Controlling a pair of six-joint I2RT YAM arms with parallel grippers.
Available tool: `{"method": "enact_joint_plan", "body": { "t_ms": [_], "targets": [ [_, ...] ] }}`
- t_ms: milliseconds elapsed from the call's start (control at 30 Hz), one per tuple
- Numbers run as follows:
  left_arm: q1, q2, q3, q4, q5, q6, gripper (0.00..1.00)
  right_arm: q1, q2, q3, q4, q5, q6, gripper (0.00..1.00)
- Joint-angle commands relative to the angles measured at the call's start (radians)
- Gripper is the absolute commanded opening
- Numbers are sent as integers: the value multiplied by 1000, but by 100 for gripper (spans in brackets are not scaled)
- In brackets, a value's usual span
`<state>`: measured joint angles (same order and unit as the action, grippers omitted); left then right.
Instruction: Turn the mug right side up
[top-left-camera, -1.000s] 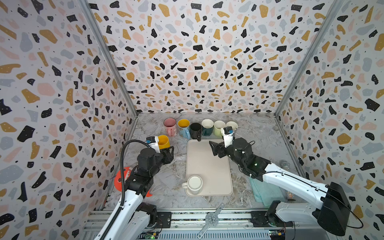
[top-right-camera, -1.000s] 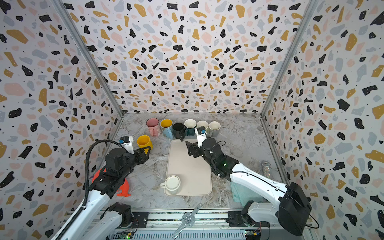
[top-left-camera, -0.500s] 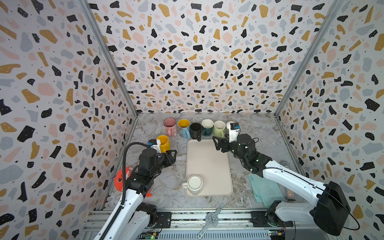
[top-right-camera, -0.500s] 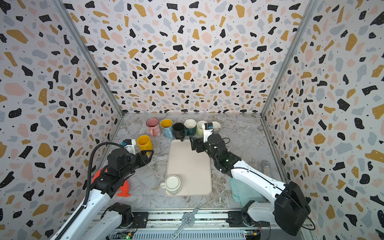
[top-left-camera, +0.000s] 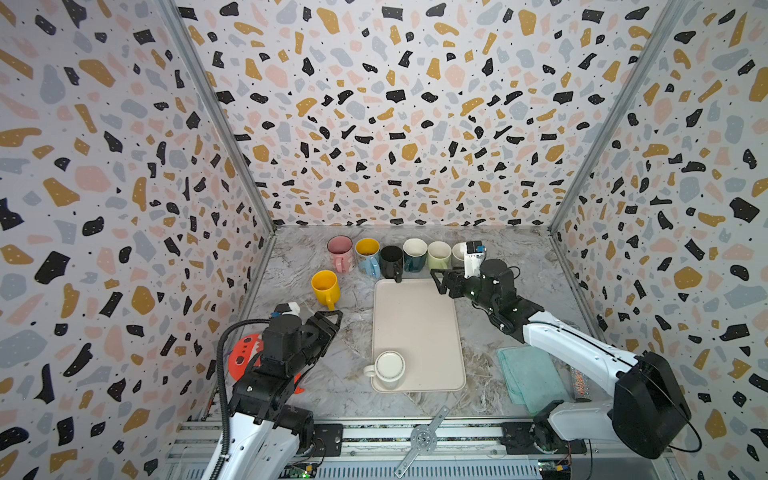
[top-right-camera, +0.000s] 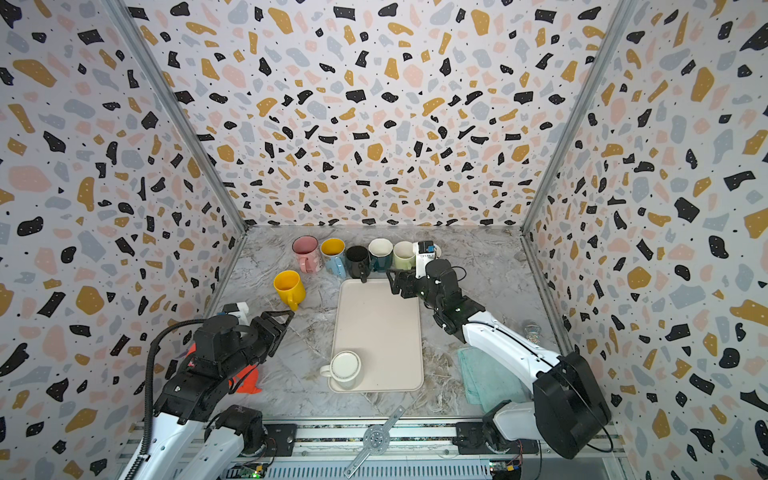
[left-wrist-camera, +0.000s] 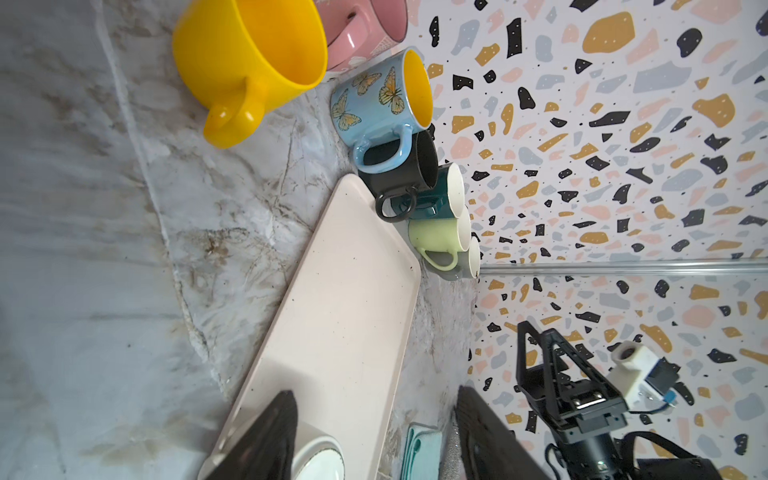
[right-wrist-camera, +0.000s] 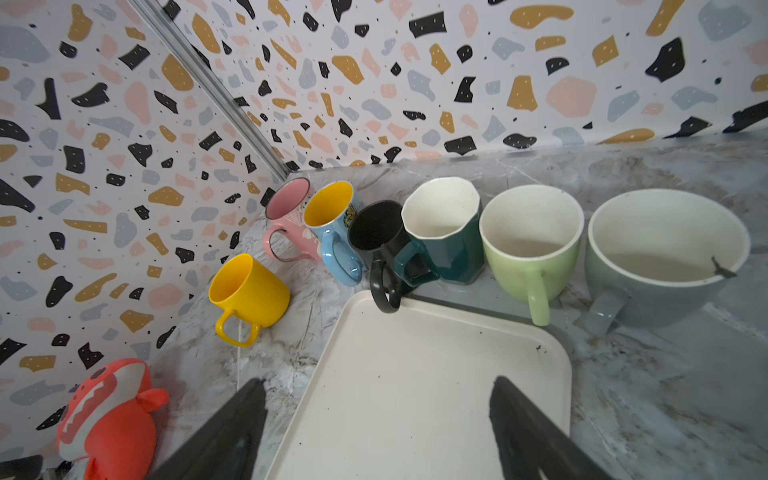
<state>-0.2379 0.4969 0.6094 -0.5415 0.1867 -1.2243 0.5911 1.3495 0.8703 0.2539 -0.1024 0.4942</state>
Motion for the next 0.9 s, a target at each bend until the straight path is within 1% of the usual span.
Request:
{"method": "enact_joint_plan", "body": {
  "t_ms": [0, 267, 367, 467, 600, 867],
  "targets": [
    [-3, -27, -51, -39, 22, -142, 61, -2, 16, 45, -19, -54, 15, 85],
    [-3, -116, -173, -48, 61, -350, 61, -2, 16, 36, -5, -34, 11, 84],
    [-3, -118, -193, -31, 86, -379, 62, -7, 22, 38, -7, -33, 9, 84],
    [-3, -99, -201, -24, 115, -391, 62, -11, 29, 39, -3, -39, 9, 84],
    [-8, -60, -188, -23, 124, -386, 62, -16, 45, 44, 6, -55, 9, 84],
    [-34, 59, -176, -55, 118, -321, 62, -33, 100, 66, -1, -98, 7, 84]
  ]
}}
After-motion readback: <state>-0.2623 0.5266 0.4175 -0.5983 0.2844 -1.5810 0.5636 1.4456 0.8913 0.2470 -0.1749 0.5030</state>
